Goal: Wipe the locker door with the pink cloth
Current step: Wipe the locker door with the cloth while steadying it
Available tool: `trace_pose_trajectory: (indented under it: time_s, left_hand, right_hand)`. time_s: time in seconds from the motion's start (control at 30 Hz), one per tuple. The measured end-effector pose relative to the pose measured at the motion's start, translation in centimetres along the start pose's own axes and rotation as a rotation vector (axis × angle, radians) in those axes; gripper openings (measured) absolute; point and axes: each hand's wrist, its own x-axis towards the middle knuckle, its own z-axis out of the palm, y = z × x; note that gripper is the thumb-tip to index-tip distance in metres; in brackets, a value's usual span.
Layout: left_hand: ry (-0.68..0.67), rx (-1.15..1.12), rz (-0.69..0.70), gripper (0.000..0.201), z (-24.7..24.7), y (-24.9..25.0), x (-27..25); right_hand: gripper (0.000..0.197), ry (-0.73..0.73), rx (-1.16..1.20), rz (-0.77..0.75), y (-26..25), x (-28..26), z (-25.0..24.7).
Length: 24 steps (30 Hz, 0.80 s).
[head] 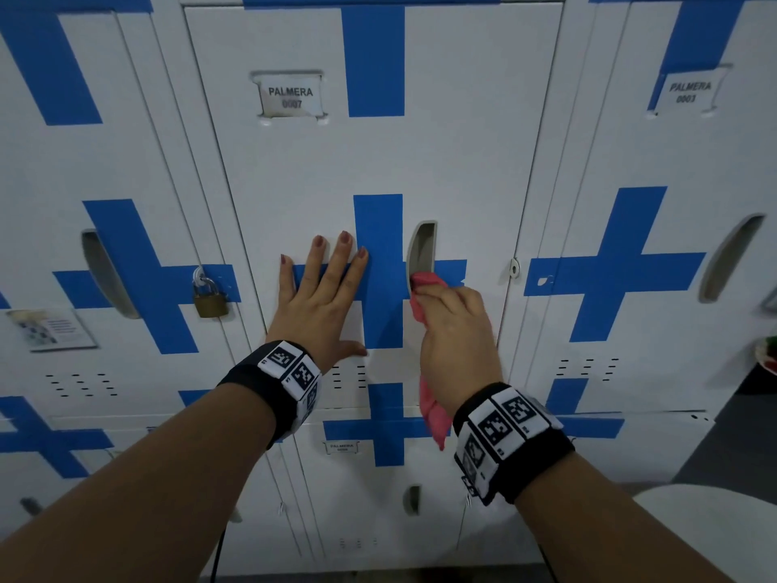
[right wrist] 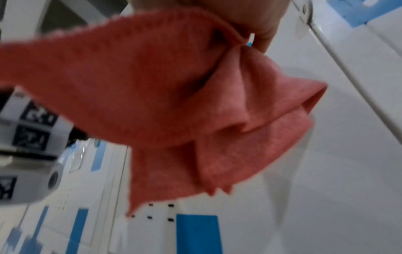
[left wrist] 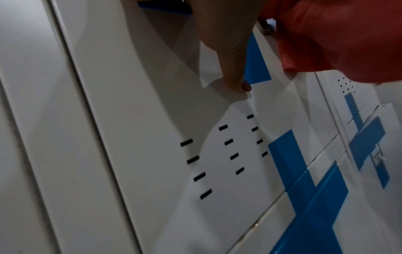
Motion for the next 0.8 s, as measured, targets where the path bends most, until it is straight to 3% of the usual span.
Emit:
trace_pose_trajectory:
  time_s: [0.17,0.33,0.43,0.8]
  left_hand:
    - [0.018,-0.003,0.009,0.143,0.1,-0.1,0.0]
    - [0.025,0.019,0.004,0.143,0.2,0.0,0.0]
    - [0.024,0.019,0.005,0.143,0.2,0.0,0.0]
    - [0.043,0.006,-0.006,0.141,0.4,0.0,0.1]
  right_hand:
    - [0.051,0.132,0.289,0.081,-1.1,1.4,-0.8]
    - [0.083,-0.073,0.096,0.103,-1.6,2.9,-0.9]
    - [0.099,-0.145,0.136,0.163,-1.5,2.7,-0.2]
    - [0.092,-0.049,0.11,0.173,-2.8,2.4,2.1]
